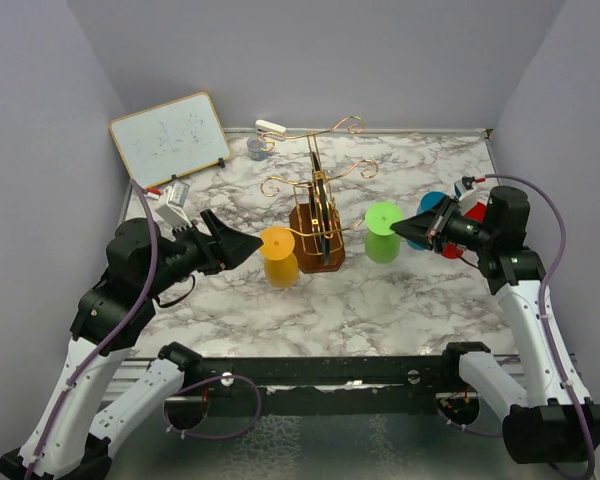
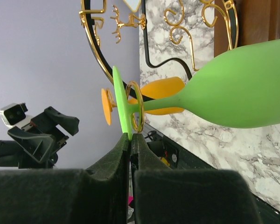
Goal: Take the wine glass off the wine glass rack
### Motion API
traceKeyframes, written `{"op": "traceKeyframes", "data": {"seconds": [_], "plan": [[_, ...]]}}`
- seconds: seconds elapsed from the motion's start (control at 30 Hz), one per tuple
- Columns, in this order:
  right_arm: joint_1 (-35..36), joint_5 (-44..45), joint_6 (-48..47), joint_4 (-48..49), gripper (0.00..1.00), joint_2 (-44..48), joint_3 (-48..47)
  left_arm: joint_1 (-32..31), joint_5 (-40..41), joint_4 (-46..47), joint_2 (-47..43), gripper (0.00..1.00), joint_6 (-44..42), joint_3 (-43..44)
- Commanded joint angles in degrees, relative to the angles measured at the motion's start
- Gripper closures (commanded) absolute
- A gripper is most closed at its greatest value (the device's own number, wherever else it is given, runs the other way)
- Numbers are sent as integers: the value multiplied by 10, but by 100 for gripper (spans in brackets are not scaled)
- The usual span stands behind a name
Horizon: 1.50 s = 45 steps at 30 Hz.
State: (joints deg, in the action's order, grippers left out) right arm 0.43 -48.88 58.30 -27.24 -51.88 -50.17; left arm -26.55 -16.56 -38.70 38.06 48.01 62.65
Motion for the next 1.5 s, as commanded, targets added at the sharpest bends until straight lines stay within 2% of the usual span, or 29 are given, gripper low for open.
{"op": "traceKeyframes", "data": {"seconds": [0.0,0.23,0.47,0.7,0.97,1.1,1.27,1.47], "plan": [[2,38,29,35,99,11,4,-1,-8,-2,-9,29,5,5],[2,-31,31,109,99,-15,13,-1,-11,9,-7,29,7,-6],[3,-85,-14,76,99,-38,-37,-1,-20,33,0,30,21,-21],[11,-124,-64,34,99,-45,-46,-1,-33,49,12,30,29,-28],[73,-111,-90,31,99,-61,-41,-1,-43,56,22,30,33,-22],[90,-97,-118,1,99,-51,-36,-1,-49,56,23,29,31,-16],[90,-84,-200,-87,99,-11,-15,-1,-82,82,30,24,41,-16],[90,1,-332,-265,99,69,-49,-1,-123,119,44,1,80,-16]]}}
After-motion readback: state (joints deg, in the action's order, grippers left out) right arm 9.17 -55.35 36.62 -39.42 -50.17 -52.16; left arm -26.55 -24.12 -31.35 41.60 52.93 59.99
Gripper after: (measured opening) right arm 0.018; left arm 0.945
